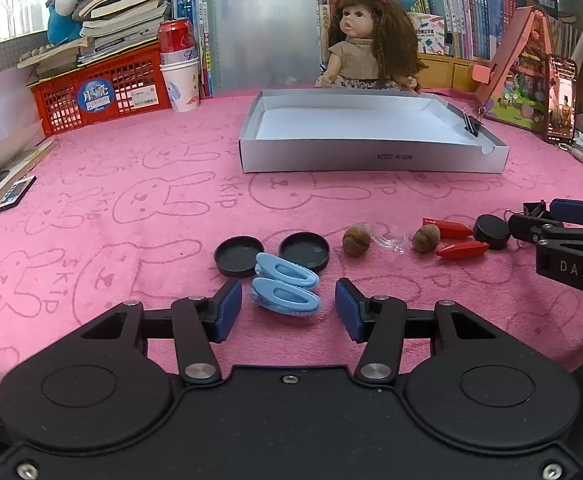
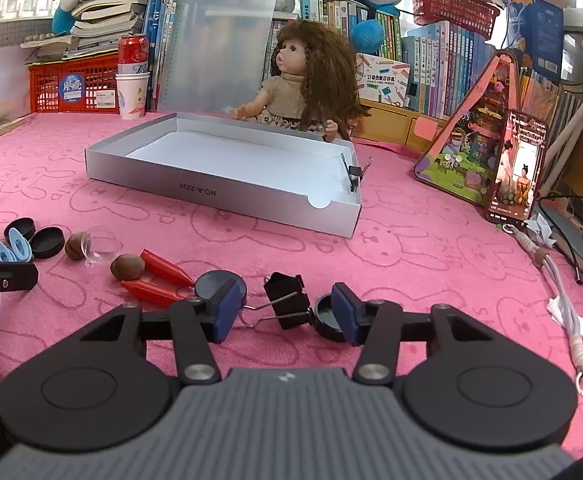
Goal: Organize rigid objects
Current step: 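Close the right gripper on the black binder clip while the left gripper grasps a blue hair clip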
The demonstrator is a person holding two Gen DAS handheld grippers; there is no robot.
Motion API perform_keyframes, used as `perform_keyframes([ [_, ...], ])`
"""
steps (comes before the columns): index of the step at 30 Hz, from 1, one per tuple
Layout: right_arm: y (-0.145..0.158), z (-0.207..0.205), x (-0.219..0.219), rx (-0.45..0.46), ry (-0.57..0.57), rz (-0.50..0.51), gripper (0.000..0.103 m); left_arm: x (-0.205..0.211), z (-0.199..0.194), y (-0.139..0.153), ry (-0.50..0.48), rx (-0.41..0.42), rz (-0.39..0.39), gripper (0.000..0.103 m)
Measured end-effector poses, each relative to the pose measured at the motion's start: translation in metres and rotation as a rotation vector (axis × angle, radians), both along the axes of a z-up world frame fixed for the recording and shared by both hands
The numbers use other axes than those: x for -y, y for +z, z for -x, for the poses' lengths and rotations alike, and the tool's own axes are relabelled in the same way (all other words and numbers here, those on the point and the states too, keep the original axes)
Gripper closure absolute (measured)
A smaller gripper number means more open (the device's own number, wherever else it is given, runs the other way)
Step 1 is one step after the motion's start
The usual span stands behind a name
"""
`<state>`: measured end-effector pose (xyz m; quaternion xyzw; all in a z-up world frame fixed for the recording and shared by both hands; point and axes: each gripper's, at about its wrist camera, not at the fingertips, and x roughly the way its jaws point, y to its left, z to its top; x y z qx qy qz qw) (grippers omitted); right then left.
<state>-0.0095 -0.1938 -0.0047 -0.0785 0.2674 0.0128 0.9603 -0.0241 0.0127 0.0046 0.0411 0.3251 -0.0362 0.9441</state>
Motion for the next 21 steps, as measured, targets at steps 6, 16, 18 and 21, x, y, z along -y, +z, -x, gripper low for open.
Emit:
perform_keyframes([
  [6, 0.0008, -0.0015, -0.0026, 0.001, 0.008, 0.01, 0.049, -0.0002, 0.0002, -0.001, -0.039, 0.018, -0.034, 0.058],
  [16, 0.0006, 0.0004, -0.0077, 0.006, 0.021, 0.028, 0.06, -0.0014, 0.0015, -0.0015, -0.072, 0.018, -0.014, 0.068],
  [18, 0.0017, 0.0005, -0.0071, 0.011, 0.012, 0.016, 0.069, -0.0014, 0.0018, -0.0006, -0.068, 0.017, -0.011, 0.069],
  [21, 0.0054, 0.0005, -0.0039, 0.022, -0.022, 0.0, 0.075, -0.0013, 0.0026, 0.0023, -0.077, 0.018, -0.005, 0.069],
])
